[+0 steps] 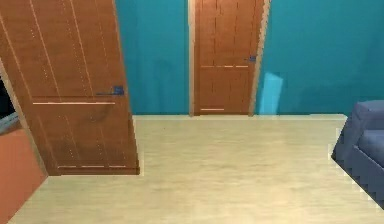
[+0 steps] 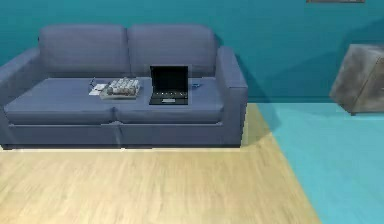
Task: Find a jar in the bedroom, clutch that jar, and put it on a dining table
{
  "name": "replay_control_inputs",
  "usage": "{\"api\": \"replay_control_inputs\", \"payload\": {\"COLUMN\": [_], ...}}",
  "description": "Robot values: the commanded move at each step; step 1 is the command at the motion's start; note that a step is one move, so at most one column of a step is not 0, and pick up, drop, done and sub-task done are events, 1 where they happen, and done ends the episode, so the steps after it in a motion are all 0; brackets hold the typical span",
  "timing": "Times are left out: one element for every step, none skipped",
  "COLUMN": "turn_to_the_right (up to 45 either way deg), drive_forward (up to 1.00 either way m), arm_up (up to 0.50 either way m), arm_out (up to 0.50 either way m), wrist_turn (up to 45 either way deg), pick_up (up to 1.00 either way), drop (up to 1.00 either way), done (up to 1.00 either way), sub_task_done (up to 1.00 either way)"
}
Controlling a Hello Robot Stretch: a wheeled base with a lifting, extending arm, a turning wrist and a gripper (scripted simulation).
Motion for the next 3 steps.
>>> {"api": "replay_control_inputs", "payload": {"turn_to_the_right": [-6.0,0.0,-36.0], "drive_forward": [0.0,0.35,0.0], "arm_up": [0.0,0.0,0.0], "arm_out": [0.0,0.0,0.0], "wrist_turn": [0.0,0.0,0.0], "pick_up": [0.0,0.0,0.0], "drop": [0.0,0.0,0.0], "done": [0.0,0.0,0.0], "sub_task_done": [0.0,0.0,0.0]}}
